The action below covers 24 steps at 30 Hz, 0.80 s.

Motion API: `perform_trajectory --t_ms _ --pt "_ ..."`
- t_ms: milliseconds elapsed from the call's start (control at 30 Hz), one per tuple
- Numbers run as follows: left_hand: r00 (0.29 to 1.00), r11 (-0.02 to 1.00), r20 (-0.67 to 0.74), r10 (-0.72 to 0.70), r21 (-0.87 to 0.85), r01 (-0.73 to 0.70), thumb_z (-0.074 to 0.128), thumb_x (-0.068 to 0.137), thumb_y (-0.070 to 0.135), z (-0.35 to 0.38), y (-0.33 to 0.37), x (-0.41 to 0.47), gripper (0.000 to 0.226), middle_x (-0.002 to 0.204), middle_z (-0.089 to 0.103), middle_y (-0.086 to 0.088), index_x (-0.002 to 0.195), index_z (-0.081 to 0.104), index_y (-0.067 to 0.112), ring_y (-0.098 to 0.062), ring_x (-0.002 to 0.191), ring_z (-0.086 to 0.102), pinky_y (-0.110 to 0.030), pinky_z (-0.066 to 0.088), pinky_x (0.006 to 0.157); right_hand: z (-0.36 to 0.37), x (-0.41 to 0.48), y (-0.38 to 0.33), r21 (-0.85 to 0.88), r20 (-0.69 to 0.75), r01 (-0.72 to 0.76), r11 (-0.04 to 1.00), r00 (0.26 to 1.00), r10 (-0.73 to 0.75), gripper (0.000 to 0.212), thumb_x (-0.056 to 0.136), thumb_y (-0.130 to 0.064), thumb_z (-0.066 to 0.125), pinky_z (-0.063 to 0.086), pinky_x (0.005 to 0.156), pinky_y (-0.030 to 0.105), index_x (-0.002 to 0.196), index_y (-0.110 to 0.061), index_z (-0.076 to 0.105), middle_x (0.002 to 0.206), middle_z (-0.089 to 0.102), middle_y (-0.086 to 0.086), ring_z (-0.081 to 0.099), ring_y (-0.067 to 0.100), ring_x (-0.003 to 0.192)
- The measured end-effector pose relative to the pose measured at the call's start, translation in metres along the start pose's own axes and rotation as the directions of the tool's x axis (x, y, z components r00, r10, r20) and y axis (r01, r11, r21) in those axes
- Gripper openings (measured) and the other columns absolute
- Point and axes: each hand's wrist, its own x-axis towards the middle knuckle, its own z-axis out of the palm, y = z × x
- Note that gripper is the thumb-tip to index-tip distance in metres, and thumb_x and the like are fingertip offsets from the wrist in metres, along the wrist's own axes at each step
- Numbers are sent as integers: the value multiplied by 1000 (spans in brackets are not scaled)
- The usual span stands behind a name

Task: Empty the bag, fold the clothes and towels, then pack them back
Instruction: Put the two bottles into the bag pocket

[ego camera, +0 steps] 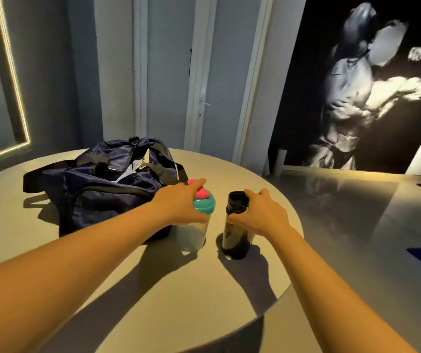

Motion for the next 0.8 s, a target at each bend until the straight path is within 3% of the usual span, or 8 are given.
perform_trajectory --t_ms 200,300,400,500,567,667,733,800 --pt "997 998 -61 -45 -50 42 62 77 79 12 -3 0 107 136 51 -6 159 9 37 -27 115 60 -43 54 92 -2 12 1 -7 25 -36 999 999 37 115 69 -77 73 52 100 46 158 -27 19 155 37 8 49 32 133" --pt "971 994 -237 -10 -104 -15 58 82 79 1 -19 -24 91 137 50 -1 154 30 30 -23 120 56 -40 51 94 -13 4 -7 -15 -32 -28 999 999 28 120 70 -80 69 37 114 55 161 -26 13 167 16 10 29 36 149" --pt "895 987 -446 12 -137 -81 60 93 57 -9 -55 -60 50 120 60 1 128 60 22 -20 110 58 -38 51 89 -21 -8 -43 -49 -297 83 995 950 -93 87 84 -72 61 34 115 50 153 -24 38 163 28 7 33 30 146" --pt "833 974 -537 -130 -227 5 67 94 33 -4 -104 -102 15 95 62 5 101 66 21 -18 90 59 -40 53 74 -13 -17 -98 83 -396 309 947 883 -253 47 95 -53 62 44 106 39 130 -23 64 140 53 0 50 19 125" --pt "803 927 -498 -326 -334 169 69 94 26 3 -135 -130 6 88 63 5 93 64 24 -16 79 59 -34 52 66 1 -22 -138 138 -382 479 867 833 -399 29 97 -43 62 49 100 39 115 -22 71 126 61 -2 55 17 113" --pt "722 800 -376 -581 -428 421 63 98 22 16 -177 -162 8 86 67 0 90 63 25 -15 72 59 -27 46 59 27 -23 -196 133 -331 654 744 737 -589 20 97 -32 62 51 90 45 101 -18 76 112 67 -1 60 20 102" --pt "692 711 -249 -677 -463 529 63 98 22 26 -198 -172 6 98 72 -3 102 67 22 -20 82 62 -31 51 70 46 -19 -229 85 -314 700 710 695 -647 21 97 -31 63 52 89 46 104 -15 75 113 66 2 60 23 103" --pt "709 670 -112 -696 -456 586 67 96 27 37 -209 -174 24 111 72 -3 118 68 18 -23 96 65 -35 54 83 62 -13 -255 54 -291 685 727 707 -645 34 97 -37 64 47 100 48 124 -17 66 130 58 4 54 26 118"
